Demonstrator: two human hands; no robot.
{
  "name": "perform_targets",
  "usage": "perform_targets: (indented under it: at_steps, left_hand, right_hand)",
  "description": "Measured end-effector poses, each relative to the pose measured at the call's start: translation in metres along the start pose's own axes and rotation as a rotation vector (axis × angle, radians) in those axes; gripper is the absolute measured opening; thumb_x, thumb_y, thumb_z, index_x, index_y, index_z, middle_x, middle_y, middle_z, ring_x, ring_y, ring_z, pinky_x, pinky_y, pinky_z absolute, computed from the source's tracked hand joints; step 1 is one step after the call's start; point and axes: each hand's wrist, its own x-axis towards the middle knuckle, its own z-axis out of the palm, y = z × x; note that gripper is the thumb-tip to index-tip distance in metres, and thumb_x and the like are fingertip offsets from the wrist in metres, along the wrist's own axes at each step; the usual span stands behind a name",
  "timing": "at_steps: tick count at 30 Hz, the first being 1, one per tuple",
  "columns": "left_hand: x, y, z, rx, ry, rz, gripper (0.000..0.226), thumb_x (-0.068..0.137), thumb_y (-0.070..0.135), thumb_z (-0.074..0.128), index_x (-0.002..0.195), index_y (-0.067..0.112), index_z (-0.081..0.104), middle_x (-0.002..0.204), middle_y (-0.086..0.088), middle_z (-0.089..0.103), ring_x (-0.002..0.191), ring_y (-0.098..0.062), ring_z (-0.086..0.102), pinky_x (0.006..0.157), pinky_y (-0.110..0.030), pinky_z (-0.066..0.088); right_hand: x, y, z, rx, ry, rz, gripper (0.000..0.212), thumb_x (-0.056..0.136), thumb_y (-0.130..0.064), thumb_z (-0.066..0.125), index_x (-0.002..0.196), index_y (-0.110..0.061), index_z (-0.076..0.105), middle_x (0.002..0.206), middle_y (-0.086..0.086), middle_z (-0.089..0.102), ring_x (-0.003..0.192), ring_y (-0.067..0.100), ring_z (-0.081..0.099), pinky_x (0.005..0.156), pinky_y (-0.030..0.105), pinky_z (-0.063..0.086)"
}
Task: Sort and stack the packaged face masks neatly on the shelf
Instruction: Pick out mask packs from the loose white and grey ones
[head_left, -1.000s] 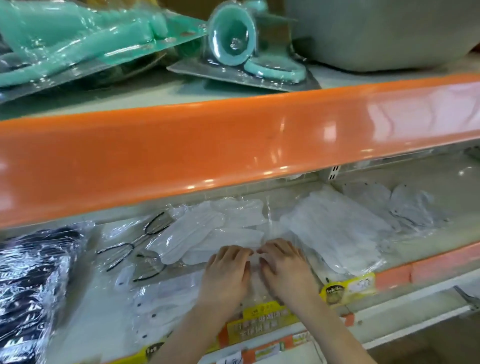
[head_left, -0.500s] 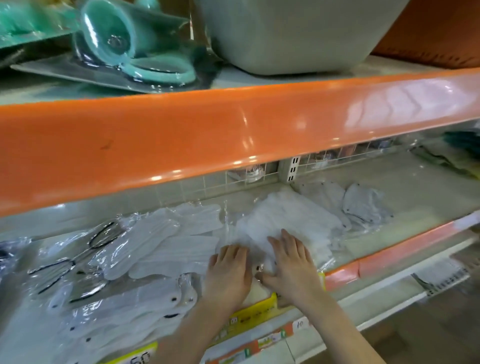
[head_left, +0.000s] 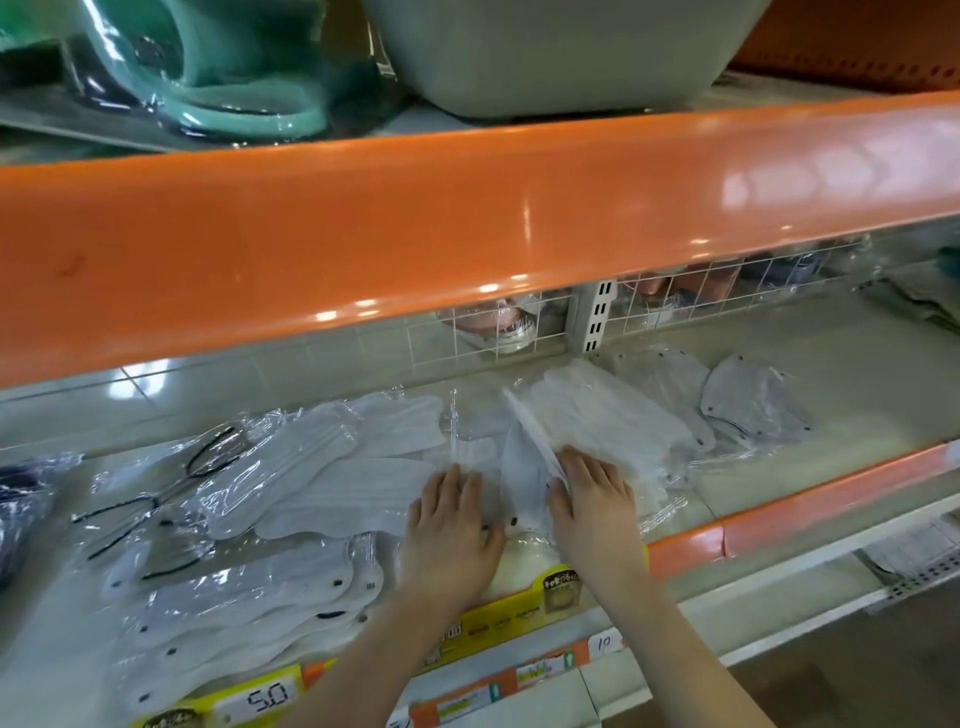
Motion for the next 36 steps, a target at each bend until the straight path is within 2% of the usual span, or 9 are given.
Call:
perform_targets:
  at_steps: [5, 10, 16, 20, 22, 25, 30, 33, 36]
  left_hand:
    - [0.008, 0.005, -0.006, -0.039, 0.091, 0.003, 0.056, 0.094, 0.047, 0.035, 0.144, 0.022, 0.034, 0.138, 0.003, 0.041, 0.13, -0.02, 0.032, 0.104, -0.031, 0.025]
    - [0.022, 0.017, -0.014, -0.119, 0.028, -0.02, 0.053, 0.095, 0.047, 0.045, 0.14, 0.021, 0.037, 0.136, 0.003, 0.045, 0.128, -0.017, 0.036, 0.101, -0.028, 0.028]
    - [0.029, 0.037, -0.028, -0.322, -0.056, -0.112, 0.038, 0.094, 0.035, 0.051, 0.126, 0.015, 0.048, 0.116, -0.005, 0.062, 0.107, -0.024, 0.055, 0.084, -0.034, 0.044]
    - [0.029, 0.049, -0.036, -0.456, -0.105, -0.16, 0.062, 0.088, 0.042, 0.062, 0.141, 0.018, 0.039, 0.132, -0.001, 0.056, 0.119, -0.02, 0.051, 0.07, -0.017, 0.026]
    - [0.028, 0.054, -0.039, -0.533, -0.113, -0.188, 0.067, 0.085, 0.043, 0.067, 0.139, 0.016, 0.039, 0.125, -0.001, 0.058, 0.107, -0.014, 0.053, 0.062, -0.013, 0.028]
    - [0.028, 0.056, -0.041, -0.606, -0.094, -0.21, 0.053, 0.086, 0.027, 0.07, 0.131, 0.016, 0.044, 0.109, 0.002, 0.06, 0.081, -0.005, 0.044, 0.055, 0.003, 0.031]
    - [0.025, 0.055, -0.038, -0.655, -0.097, -0.243, 0.011, 0.086, 0.018, 0.063, 0.092, 0.013, 0.054, 0.073, 0.007, 0.053, 0.062, -0.005, 0.05, 0.05, -0.009, 0.039]
    - [0.023, 0.054, -0.032, -0.628, -0.075, -0.226, 0.013, 0.087, 0.023, 0.059, 0.081, 0.011, 0.059, 0.065, 0.005, 0.055, 0.062, -0.011, 0.054, 0.053, -0.014, 0.038]
    - [0.022, 0.049, -0.029, -0.702, -0.006, -0.246, 0.028, 0.085, 0.01, 0.057, 0.062, 0.015, 0.043, 0.055, 0.004, 0.043, 0.052, -0.009, 0.041, 0.048, -0.018, 0.032]
  right_hand:
    - [0.001, 0.0, 0.002, 0.058, 0.063, 0.011, 0.039, 0.086, -0.026, 0.038, 0.11, -0.008, 0.064, 0.112, 0.006, 0.068, 0.098, 0.028, 0.061, 0.079, 0.04, 0.05]
    - [0.0, 0.0, 0.004, 0.0, 0.113, -0.01, 0.039, 0.088, -0.023, 0.035, 0.108, -0.008, 0.065, 0.109, 0.005, 0.068, 0.094, 0.026, 0.063, 0.077, 0.038, 0.051]
    - [0.0, 0.0, 0.01, -0.101, 0.154, -0.006, 0.033, 0.091, -0.027, 0.04, 0.097, -0.014, 0.07, 0.109, 0.002, 0.069, 0.098, 0.022, 0.063, 0.079, 0.036, 0.049]
    - [-0.001, 0.001, 0.011, -0.098, 0.144, -0.02, 0.034, 0.092, -0.027, 0.04, 0.099, -0.013, 0.07, 0.109, 0.003, 0.07, 0.099, 0.023, 0.063, 0.08, 0.037, 0.05]
    - [0.0, 0.001, 0.011, -0.071, 0.142, -0.012, 0.037, 0.092, -0.026, 0.038, 0.102, -0.01, 0.07, 0.108, 0.004, 0.07, 0.099, 0.024, 0.064, 0.08, 0.036, 0.05]
    - [0.0, 0.001, 0.01, -0.039, 0.155, -0.008, 0.038, 0.091, -0.025, 0.038, 0.103, -0.008, 0.069, 0.107, 0.005, 0.071, 0.098, 0.024, 0.065, 0.08, 0.036, 0.051]
    - [-0.002, -0.001, 0.008, -0.037, 0.154, -0.024, 0.039, 0.09, -0.025, 0.037, 0.103, -0.008, 0.069, 0.107, 0.005, 0.07, 0.097, 0.025, 0.065, 0.078, 0.036, 0.051]
    - [-0.003, -0.002, 0.006, -0.024, 0.139, -0.013, 0.036, 0.091, -0.033, 0.041, 0.1, -0.013, 0.069, 0.11, 0.003, 0.07, 0.1, 0.023, 0.064, 0.082, 0.037, 0.05]
    - [-0.006, -0.003, 0.005, -0.042, 0.112, -0.031, 0.039, 0.089, -0.046, 0.045, 0.103, -0.018, 0.068, 0.115, 0.0, 0.067, 0.105, 0.021, 0.061, 0.086, 0.035, 0.048]
